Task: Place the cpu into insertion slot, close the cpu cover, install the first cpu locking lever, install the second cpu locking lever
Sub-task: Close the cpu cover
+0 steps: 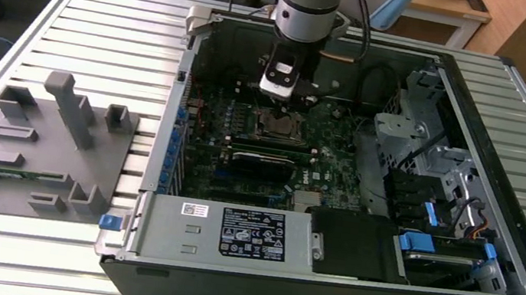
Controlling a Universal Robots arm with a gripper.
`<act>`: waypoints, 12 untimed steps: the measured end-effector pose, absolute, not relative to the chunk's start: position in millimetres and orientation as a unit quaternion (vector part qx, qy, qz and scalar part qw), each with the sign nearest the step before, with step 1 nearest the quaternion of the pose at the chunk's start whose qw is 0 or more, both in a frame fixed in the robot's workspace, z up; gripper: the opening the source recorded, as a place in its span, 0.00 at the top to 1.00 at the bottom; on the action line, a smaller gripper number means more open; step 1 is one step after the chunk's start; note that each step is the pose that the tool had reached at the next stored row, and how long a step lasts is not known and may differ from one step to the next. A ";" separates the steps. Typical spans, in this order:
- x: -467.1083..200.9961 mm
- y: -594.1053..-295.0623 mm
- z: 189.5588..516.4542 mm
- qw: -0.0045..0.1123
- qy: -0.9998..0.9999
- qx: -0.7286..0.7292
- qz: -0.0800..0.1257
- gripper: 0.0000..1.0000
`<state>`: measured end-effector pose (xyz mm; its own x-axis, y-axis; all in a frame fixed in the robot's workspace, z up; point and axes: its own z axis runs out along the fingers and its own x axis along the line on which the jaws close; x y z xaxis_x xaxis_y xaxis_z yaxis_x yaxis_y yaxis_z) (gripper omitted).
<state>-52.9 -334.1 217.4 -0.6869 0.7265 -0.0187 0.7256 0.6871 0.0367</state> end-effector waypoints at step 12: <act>-52.9 -334.1 215.5 0.015 0.948 0.319 0.014 0.90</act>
<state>-52.9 -334.1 215.5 -0.7966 0.6042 -0.0187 0.6034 0.7966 0.0368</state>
